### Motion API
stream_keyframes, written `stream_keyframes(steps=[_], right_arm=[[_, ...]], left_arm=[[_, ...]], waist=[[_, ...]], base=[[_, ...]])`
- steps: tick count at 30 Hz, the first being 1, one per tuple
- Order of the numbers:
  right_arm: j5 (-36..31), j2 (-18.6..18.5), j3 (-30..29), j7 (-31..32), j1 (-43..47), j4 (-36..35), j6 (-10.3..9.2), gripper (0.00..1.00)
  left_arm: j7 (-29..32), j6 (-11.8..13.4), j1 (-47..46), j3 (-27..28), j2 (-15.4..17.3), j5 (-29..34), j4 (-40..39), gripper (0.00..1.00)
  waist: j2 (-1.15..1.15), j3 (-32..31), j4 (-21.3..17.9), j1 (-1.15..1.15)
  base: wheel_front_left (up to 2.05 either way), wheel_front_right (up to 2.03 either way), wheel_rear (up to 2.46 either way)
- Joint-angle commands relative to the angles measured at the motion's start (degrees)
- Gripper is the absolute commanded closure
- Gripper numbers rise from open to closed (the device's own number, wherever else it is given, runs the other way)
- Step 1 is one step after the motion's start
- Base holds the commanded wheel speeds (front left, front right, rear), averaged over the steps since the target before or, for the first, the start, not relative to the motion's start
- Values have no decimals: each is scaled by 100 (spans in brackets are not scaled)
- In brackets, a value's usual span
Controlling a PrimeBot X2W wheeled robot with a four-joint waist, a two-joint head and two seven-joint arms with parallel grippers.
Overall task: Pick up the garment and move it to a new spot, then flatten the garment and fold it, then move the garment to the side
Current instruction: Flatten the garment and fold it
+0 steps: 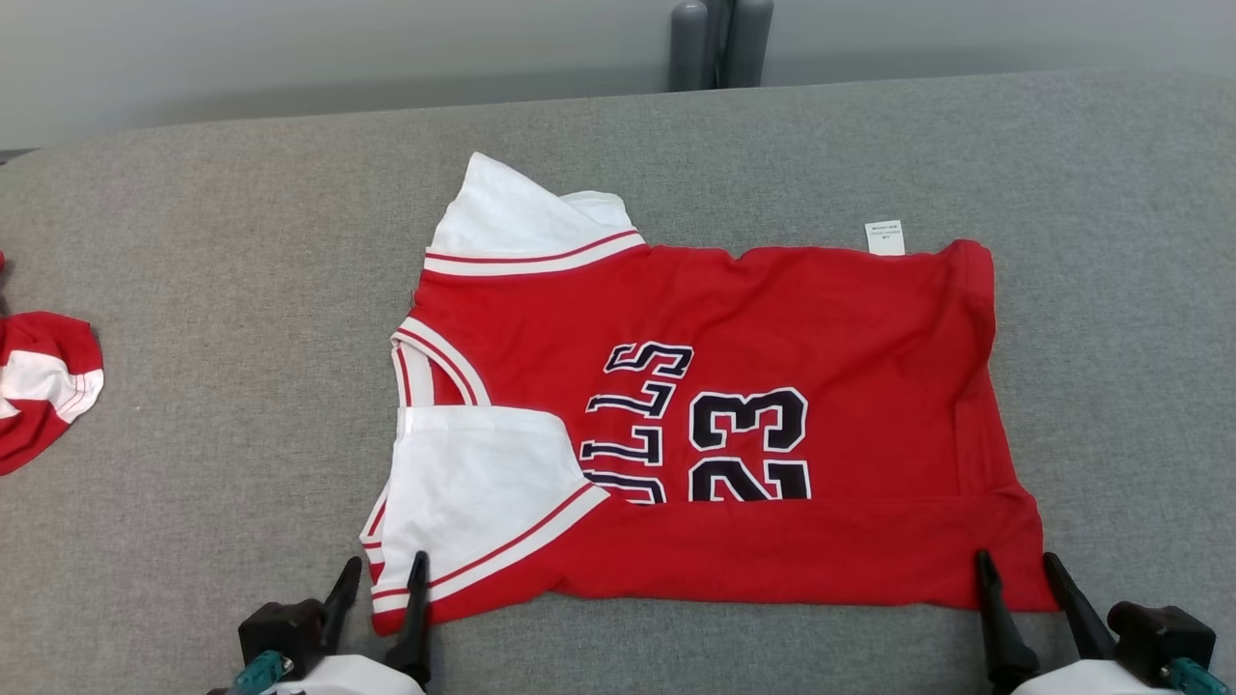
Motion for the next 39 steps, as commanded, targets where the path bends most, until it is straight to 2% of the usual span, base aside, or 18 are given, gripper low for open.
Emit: stream_keyframes(steps=[1, 2, 3, 4, 5, 6, 14, 22, 34, 35, 36, 37, 38, 39], right_arm=[[54, -24, 31, -28, -98, 110, 1, 0], [81, -23, 79, -27, -126, 194, 1, 0], [137, -22, 120, -17, -141, 276, 1, 0], [199, -28, 148, -12, -171, 342, 1, 59], [251, -42, 181, -9, -189, 425, 1, 89], [314, -50, 220, -6, -201, 497, 1, 100], [564, -166, 419, -8, -141, 587, 0, 100], [779, -428, 661, -11, 230, 411, -1, 100], [1033, -628, 588, 71, 711, 258, -4, 100], [1047, -613, 593, 91, 720, 202, -3, 100], [1056, -593, 591, 94, 723, 143, 0, 98], [1052, -578, 575, 79, 725, 78, 0, 56], [1043, -567, 562, 75, 726, 9, 0, 0], [1013, -551, 537, 64, 729, -82, 0, 0]], left_arm=[[206, -66, -70, -39, 15, -84, 224, 35], [251, -106, -108, -52, 13, -110, 264, 75], [297, -131, -130, -87, 2, -117, 305, 100], [349, -170, -142, -114, -6, -144, 339, 100], [375, -179, -157, -143, 4, -130, 357, 100], [375, -186, -157, -171, 18, -94, 363, 100], [449, -166, 38, -91, 236, -181, 197, 100], [697, -53, 720, -84, 362, -280, -396, 100], [976, 89, 1163, -221, 481, -194, -1280, 100], [961, 90, 1134, -241, 476, -187, -1321, 85], [942, 106, 1086, -249, 482, -161, -1351, 50], [918, 110, 1028, -260, 487, -136, -1371, 0], [890, 99, 961, -268, 484, -130, -1373, 0], [844, 101, 907, -268, 484, -103, -1379, 0]], waist=[[0, 6, -11, 0], [0, 4, -20, 0], [0, -2, -28, 0], [0, -8, -36, 0], [0, -19, -40, 0], [0, -39, -41, 0], [0, -205, 9, 0], [0, -399, 190, 0], [0, -518, 481, 0], [0, -519, 485, 0], [0, -516, 487, 0], [0, -511, 485, 0], [0, -502, 478, 0], [0, -496, 465, 0]], base=[[0, 0, 0], [0, 0, 0], [0, 0, 0], [0, 0, 0], [0, 0, 0], [0, 0, 0], [0, 0, 0], [0, 0, 0], [0, 0, 0], [0, 0, 0], [0, 0, 0], [0, 0, 0], [0, 0, 0], [0, 0, 0]])
